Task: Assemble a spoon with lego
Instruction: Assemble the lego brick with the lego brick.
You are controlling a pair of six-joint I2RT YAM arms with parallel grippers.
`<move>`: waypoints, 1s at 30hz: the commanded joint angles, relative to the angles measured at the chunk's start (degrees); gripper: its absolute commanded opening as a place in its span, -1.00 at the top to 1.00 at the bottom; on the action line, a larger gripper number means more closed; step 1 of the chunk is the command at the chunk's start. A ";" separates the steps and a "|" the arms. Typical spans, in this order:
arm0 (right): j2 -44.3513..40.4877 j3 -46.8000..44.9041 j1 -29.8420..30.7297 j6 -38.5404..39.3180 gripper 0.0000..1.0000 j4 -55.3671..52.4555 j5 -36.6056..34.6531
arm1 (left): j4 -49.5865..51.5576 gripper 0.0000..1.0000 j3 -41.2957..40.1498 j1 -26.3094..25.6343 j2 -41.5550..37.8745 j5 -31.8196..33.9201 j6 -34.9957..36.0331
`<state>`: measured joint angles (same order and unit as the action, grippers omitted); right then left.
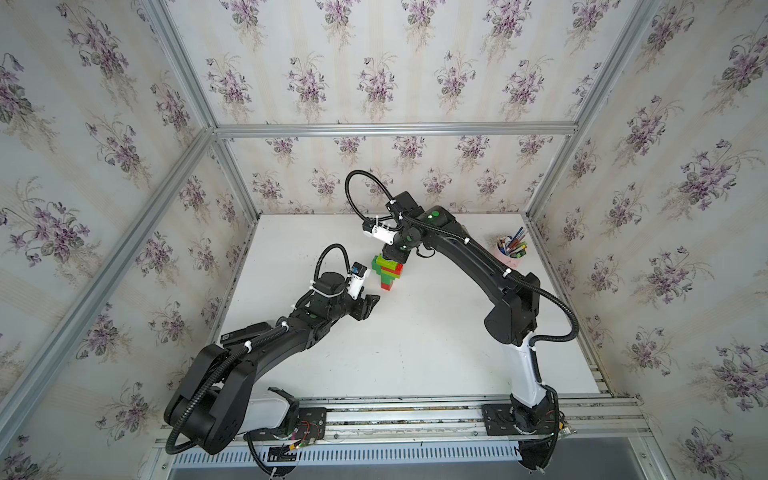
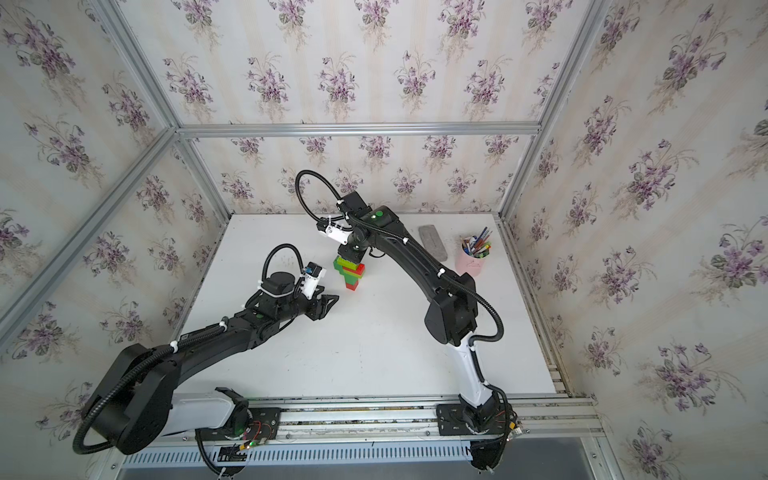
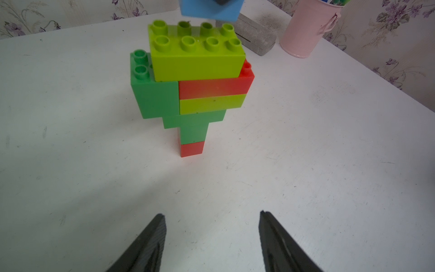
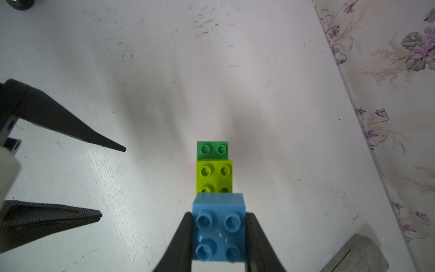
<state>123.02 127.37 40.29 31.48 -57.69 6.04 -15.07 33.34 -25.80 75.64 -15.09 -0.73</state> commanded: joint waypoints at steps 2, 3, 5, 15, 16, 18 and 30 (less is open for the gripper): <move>0.52 0.18 -0.29 -0.37 0.43 -0.86 1.51 | -1.49 -0.31 0.24 0.04 0.22 -0.06 -0.46; 0.63 0.19 -0.30 -0.37 0.43 -0.84 1.59 | -1.50 -0.31 0.30 0.04 0.30 -0.03 -0.50; 0.72 0.16 -0.25 -0.36 0.43 -0.84 1.89 | -1.45 -0.31 0.14 0.03 0.42 0.04 -0.51; 1.58 -0.04 -0.48 -0.28 0.42 -0.93 1.52 | -0.84 -0.31 0.04 0.01 0.39 0.68 -0.43; 1.61 -0.13 -0.48 -0.19 0.42 -0.93 1.34 | -0.81 -0.31 -0.06 -0.02 0.39 0.74 -0.48; 1.61 -0.36 -0.60 -0.20 0.42 -0.93 1.25 | -0.71 -0.31 -0.18 -0.01 0.35 0.87 -0.55; 2.40 -1.65 -0.62 -0.22 0.42 -1.44 1.06 | 0.00 -0.30 -0.40 0.04 -0.08 1.90 -0.26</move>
<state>124.57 126.30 39.72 31.48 -56.82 7.81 -14.87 33.12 -25.82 75.90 -13.67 -0.71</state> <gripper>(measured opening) 0.302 0.650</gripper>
